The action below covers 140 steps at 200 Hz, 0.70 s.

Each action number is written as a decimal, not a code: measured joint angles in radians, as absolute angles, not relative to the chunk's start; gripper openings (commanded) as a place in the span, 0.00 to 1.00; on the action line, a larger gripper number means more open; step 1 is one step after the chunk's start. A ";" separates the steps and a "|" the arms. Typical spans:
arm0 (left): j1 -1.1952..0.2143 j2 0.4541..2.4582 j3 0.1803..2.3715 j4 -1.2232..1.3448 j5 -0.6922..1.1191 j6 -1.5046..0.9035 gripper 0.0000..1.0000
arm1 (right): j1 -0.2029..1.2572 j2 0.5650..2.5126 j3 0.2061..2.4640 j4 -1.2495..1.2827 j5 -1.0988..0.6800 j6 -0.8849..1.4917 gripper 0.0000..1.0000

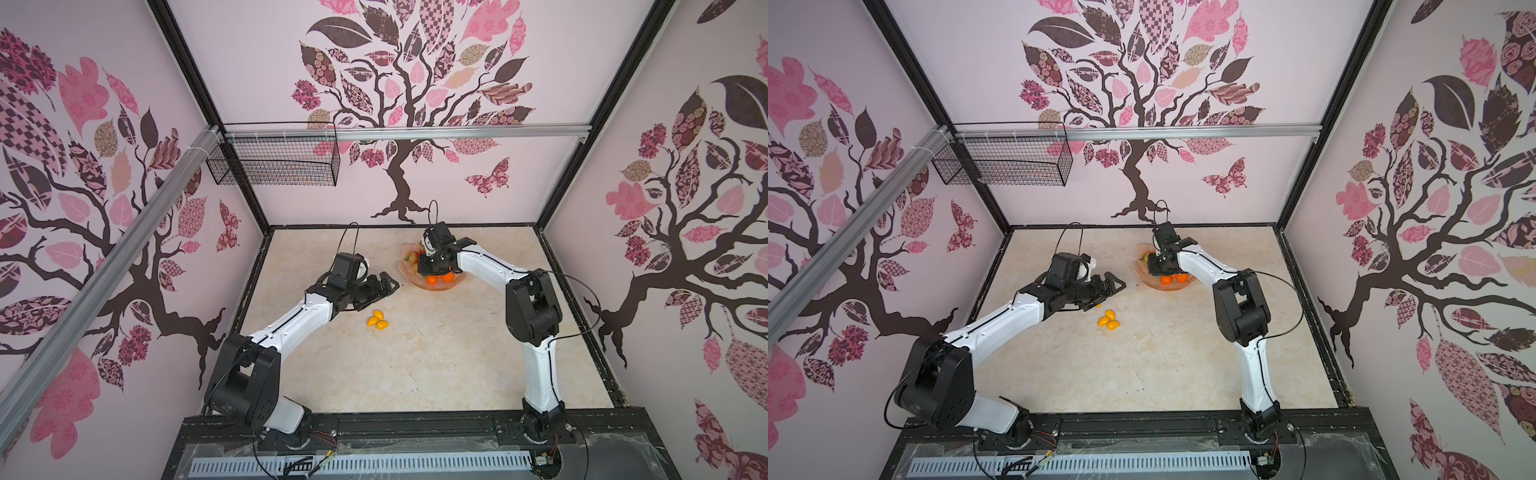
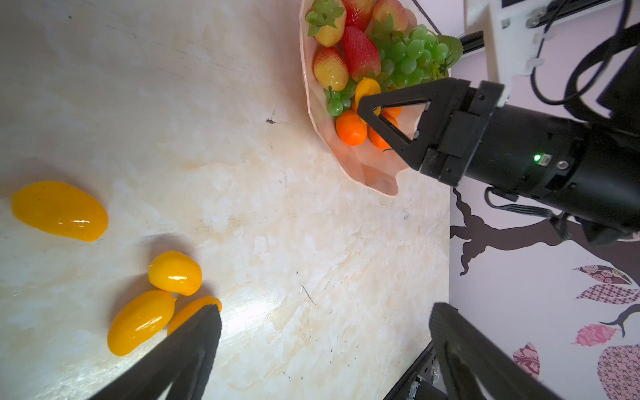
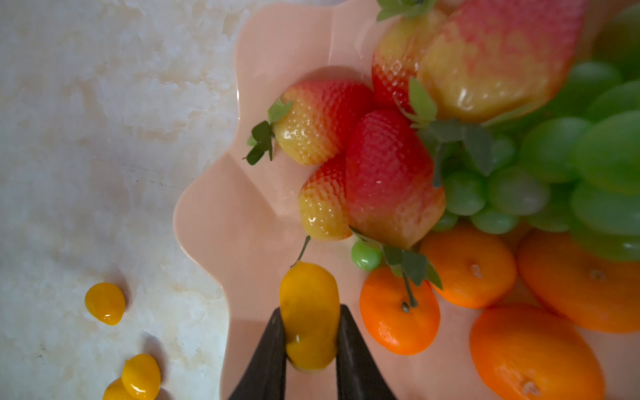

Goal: Arrange fruit in a fruit bowl
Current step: Place the fruit in the fruit bowl.

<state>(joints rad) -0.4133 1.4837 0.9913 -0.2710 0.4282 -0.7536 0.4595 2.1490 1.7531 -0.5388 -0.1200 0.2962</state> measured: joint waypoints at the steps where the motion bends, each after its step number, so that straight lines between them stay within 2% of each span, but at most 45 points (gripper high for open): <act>1: -0.413 1.484 0.992 -0.271 0.428 -0.754 0.98 | 0.459 2.150 1.754 -0.540 -0.120 0.296 0.24; 140: -0.413 1.484 0.991 -0.272 0.431 -0.754 0.98 | 0.459 2.206 1.768 -0.588 -0.126 0.295 0.29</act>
